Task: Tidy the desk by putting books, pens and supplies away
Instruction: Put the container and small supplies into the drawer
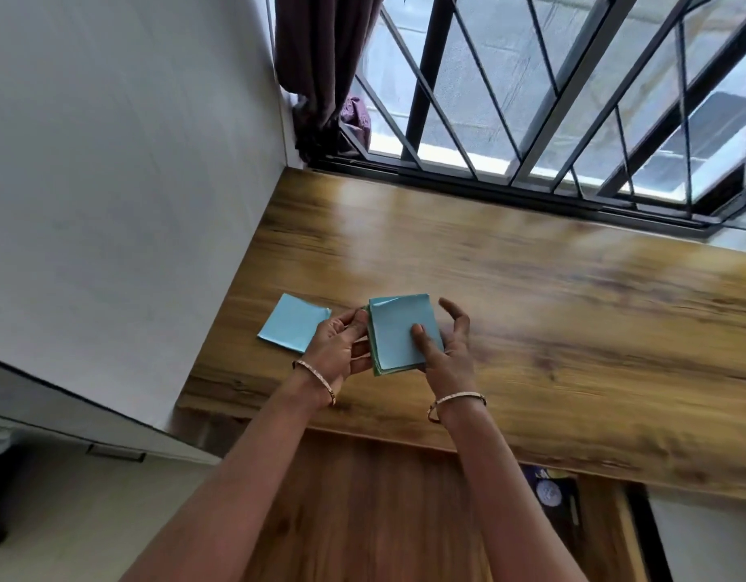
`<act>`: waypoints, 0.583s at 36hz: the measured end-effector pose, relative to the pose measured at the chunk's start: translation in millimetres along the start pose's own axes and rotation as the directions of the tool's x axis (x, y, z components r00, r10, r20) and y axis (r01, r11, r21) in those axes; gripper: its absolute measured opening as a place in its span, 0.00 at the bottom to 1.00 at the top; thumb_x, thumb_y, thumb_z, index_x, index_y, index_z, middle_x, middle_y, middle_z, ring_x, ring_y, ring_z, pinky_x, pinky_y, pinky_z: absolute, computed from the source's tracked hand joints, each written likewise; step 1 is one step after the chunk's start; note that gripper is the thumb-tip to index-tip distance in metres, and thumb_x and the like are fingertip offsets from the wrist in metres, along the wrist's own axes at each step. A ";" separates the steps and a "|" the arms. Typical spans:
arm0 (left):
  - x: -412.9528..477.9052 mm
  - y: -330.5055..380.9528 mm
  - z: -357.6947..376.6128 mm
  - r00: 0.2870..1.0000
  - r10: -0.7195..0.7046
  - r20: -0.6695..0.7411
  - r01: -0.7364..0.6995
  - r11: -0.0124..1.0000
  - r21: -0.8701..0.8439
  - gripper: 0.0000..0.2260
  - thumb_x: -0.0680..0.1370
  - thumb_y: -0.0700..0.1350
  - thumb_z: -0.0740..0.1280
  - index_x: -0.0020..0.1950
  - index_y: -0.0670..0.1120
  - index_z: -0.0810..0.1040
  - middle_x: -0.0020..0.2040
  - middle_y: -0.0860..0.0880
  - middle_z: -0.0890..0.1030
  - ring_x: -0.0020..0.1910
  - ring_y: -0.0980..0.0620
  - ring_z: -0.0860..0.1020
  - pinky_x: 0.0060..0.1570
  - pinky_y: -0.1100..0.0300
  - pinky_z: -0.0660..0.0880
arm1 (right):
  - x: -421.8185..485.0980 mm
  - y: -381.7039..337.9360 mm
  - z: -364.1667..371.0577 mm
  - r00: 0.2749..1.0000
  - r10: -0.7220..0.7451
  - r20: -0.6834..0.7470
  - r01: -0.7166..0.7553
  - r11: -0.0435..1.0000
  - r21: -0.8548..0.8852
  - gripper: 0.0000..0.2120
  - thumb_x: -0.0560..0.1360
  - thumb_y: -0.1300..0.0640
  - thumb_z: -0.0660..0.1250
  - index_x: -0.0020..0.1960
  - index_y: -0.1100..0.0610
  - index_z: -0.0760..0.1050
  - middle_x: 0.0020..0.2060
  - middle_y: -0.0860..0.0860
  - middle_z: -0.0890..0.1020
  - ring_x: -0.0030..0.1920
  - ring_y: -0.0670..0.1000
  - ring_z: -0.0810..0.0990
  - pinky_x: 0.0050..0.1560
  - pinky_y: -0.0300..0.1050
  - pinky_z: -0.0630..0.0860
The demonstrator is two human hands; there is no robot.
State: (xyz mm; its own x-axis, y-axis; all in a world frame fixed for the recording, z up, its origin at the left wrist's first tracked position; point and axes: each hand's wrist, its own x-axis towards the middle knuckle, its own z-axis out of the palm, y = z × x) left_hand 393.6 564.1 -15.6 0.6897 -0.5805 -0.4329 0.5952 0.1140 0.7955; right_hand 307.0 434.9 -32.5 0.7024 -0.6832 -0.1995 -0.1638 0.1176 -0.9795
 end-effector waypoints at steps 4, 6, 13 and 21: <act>-2.4 5.9 -10.5 1.000 0.002 -0.024 -0.002 1.000 -0.006 0.08 0.81 0.44 0.62 0.54 0.48 0.80 0.45 0.47 0.84 0.42 0.50 0.83 0.39 0.55 0.82 | -1.8 2.1 7.0 0.996 0.016 0.082 -0.016 1.000 0.004 0.24 0.76 0.58 0.69 0.66 0.39 0.69 0.59 0.59 0.78 0.56 0.58 0.80 0.53 0.61 0.80; -3.2 8.3 -14.5 0.999 -0.003 -0.032 0.002 1.000 -0.014 0.08 0.81 0.45 0.62 0.55 0.47 0.80 0.46 0.47 0.84 0.42 0.50 0.83 0.38 0.56 0.81 | -2.2 3.6 11.1 0.995 0.028 0.097 -0.030 0.999 0.016 0.22 0.76 0.58 0.70 0.65 0.40 0.71 0.61 0.57 0.77 0.59 0.59 0.79 0.54 0.62 0.80; -4.7 9.8 -23.0 0.998 -0.013 -0.054 0.009 0.997 -0.072 0.11 0.82 0.45 0.60 0.60 0.45 0.78 0.47 0.46 0.84 0.45 0.48 0.82 0.42 0.53 0.81 | -3.0 12.6 31.2 0.992 0.080 0.093 -0.090 0.990 0.110 0.21 0.76 0.61 0.69 0.63 0.40 0.72 0.61 0.56 0.78 0.59 0.61 0.79 0.53 0.65 0.79; -16.6 1.2 -37.5 1.000 -0.013 -0.014 0.014 0.991 0.133 0.11 0.80 0.51 0.62 0.59 0.51 0.77 0.54 0.46 0.82 0.52 0.48 0.81 0.52 0.49 0.80 | -7.1 29.0 63.0 0.994 0.090 -0.056 -0.084 0.993 0.087 0.23 0.75 0.63 0.69 0.67 0.50 0.71 0.60 0.59 0.79 0.55 0.56 0.81 0.55 0.57 0.80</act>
State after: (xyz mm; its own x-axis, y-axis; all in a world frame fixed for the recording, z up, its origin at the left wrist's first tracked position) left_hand 398.3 604.2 -23.4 0.6879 -0.5705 -0.4487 0.5449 -0.0025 0.8385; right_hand 340.9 488.6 -61.3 0.6447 -0.7095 -0.2844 -0.1615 0.2372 -0.9579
